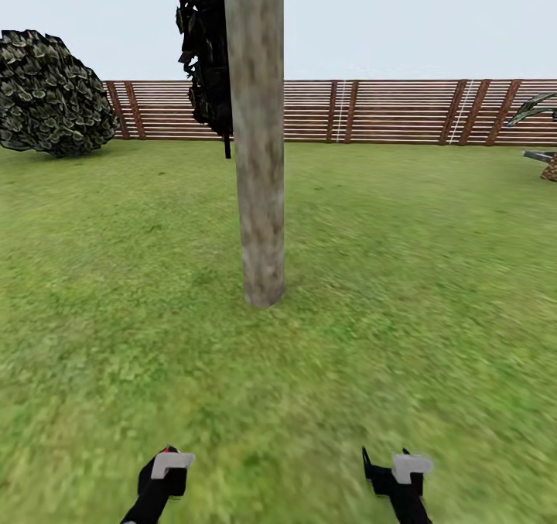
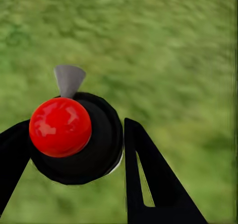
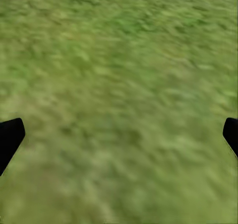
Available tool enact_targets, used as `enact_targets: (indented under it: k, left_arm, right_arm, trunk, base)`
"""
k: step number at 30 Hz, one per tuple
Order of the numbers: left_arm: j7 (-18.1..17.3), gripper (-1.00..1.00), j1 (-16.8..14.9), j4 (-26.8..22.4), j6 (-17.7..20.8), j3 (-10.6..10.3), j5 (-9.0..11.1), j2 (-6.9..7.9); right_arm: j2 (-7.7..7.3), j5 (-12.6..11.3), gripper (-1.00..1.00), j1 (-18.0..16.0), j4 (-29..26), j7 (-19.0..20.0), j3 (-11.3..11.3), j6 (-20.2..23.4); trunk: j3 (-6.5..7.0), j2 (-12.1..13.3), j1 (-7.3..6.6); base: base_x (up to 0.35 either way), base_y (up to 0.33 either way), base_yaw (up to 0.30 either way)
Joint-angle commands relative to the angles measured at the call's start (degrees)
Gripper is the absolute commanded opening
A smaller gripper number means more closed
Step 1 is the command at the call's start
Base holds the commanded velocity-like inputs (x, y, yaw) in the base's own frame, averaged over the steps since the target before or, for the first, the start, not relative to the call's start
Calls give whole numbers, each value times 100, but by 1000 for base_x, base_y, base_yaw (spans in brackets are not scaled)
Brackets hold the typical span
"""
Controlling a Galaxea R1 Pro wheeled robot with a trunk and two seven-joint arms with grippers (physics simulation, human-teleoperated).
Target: In the garden, pick up the pesticide atomizer on the floor and spray pesticide onto both trees until each tree trunk is fully covered.
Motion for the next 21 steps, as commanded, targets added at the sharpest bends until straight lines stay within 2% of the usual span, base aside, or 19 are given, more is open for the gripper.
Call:
enact_targets:
  k: [1, 5, 6, 9, 10, 11, 13, 16, 21]
  left_arm:
    - [-33, -100, -33, -4, 33, 5, -33, 3]
    - [-169, -100, -165, -34, 162, 11, -172, -9]
    - [-2703, -100, -986, -47, 1883, 13, -2015, -44]
    - [-3299, -100, -1096, -94, 2267, 13, -2463, -54]
    - [-3462, -100, -1116, -138, 2342, 13, -2604, -57]
    - [-3591, -100, -1129, -184, 2393, 13, -2723, -63]
    - [-3846, -100, -1162, -295, 2469, 13, -2980, -65]
    - [-4095, -100, -1233, -414, 2657, 13, -3215, -70]
    - [-4297, -100, -1350, -701, 3226, 9, -3428, -119]
  right_arm:
    - [-12, 33, 100, -33, -33, 33, 1, 26]
    - [-31, 163, 100, -164, -163, 162, 8, 154]
    - [-15, 2028, 100, -827, -202, 2175, 18, 686]
    - [-3, 3167, 100, -967, -218, 2981, 15, 749]
    - [-1, 3435, 100, -1031, -249, 3313, 14, 761]
    - [1, 3606, 100, -1084, -293, 3578, 11, 768]
    - [7, 3805, 100, -1165, -447, 4041, 6, 777]
    - [15, 3877, 100, -1195, -685, 4386, 4, 783]
    - [23, 3902, 100, -1224, -1074, 4980, 3, 796]
  trunk:
    - [0, 0, 0]
    - [0, 0, 0]
    - [0, 0, 0]
    - [0, 0, 0]
    - [0, 0, 0]
    - [0, 0, 0]
    - [0, 0, 0]
    - [0, 0, 0]
    - [0, 0, 0]
  base:
    - [0, 0, 0]
    - [0, 0, 0]
    - [0, 0, 0]
    - [0, 0, 0]
    - [0, 0, 0]
    - [0, 0, 0]
    - [0, 0, 0]
    - [0, 0, 0]
    - [0, 0, 0]
